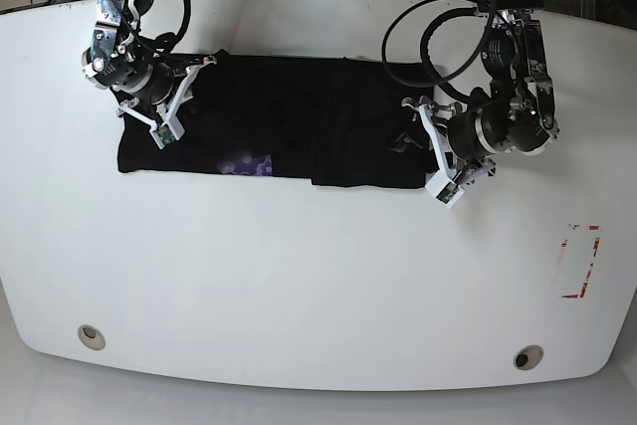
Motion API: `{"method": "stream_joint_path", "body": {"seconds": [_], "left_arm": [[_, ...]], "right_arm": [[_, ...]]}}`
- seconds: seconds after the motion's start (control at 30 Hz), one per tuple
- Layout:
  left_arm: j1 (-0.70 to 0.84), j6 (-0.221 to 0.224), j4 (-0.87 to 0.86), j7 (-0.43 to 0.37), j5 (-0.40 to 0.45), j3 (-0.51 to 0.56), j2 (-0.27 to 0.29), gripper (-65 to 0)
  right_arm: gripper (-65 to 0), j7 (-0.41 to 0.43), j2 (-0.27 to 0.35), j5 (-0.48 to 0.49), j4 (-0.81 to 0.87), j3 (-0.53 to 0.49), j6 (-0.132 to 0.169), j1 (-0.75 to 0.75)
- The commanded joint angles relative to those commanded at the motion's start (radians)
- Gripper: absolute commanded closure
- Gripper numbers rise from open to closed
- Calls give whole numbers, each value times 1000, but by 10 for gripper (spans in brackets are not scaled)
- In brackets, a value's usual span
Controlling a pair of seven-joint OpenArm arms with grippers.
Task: Layout the t-shirt on the table in an organized manner, then fold the t-shirt properly
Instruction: 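Press and smooth the folded end with the left gripper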
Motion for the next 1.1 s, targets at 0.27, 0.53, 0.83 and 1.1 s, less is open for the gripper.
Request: {"method": "stream_joint_path", "body": {"seconds": [0.27, 0.53, 0.83, 1.1], "left_arm": [[-11, 0, 3, 89, 0, 236, -77, -350], [-141, 0, -3, 196, -2, 543, -121, -350], [-203, 0, 86, 197, -2, 568, -103, -350], [-187, 0, 106, 192, 6, 327, -97, -314]], "right_arm": [[-79, 0, 0, 0, 0, 0, 0, 2], [-79, 0, 0, 0, 0, 2, 0, 2], [-79, 0, -12, -2, 0, 2, 0, 2], [-79, 0, -15, -2, 0, 2, 0, 2]]}}
